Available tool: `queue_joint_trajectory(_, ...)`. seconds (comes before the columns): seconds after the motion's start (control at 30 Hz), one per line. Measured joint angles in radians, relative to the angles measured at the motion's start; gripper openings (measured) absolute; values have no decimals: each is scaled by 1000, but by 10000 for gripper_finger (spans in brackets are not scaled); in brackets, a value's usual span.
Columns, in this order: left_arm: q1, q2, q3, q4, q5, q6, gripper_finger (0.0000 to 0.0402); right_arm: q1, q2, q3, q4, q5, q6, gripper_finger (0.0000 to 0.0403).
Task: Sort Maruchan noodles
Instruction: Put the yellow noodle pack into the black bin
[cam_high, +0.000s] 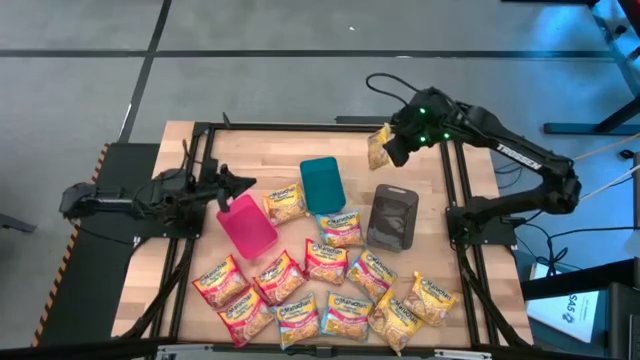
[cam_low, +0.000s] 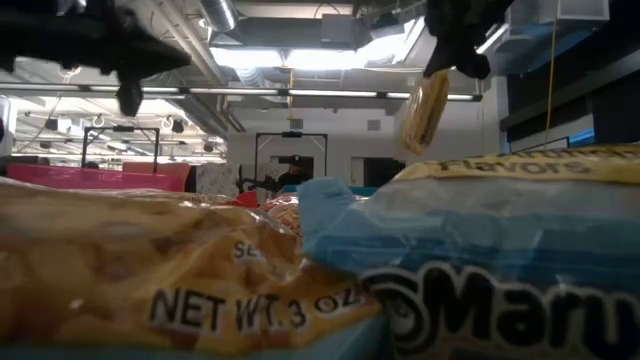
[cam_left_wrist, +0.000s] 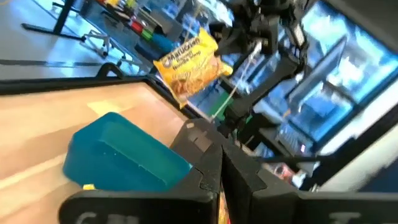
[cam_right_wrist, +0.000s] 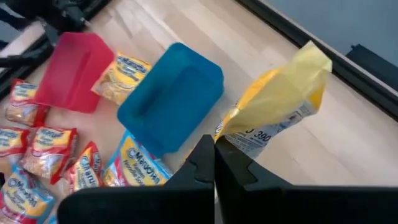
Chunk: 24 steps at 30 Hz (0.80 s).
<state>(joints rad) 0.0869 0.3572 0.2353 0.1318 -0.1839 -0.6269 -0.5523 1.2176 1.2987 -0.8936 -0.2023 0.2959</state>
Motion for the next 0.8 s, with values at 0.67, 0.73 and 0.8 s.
queue_joint_trajectory(0.67,279,967,572,180,636,193,102,271,-151,0,-27,230,104,0)
queue_joint_trajectory(0.73,287,1025,618,220,698,186,102,305,-173,0,-13,262,109,0)
queue_joint_trajectory(0.8,289,1078,663,250,749,185,102,335,-192,0,16,284,115,0)
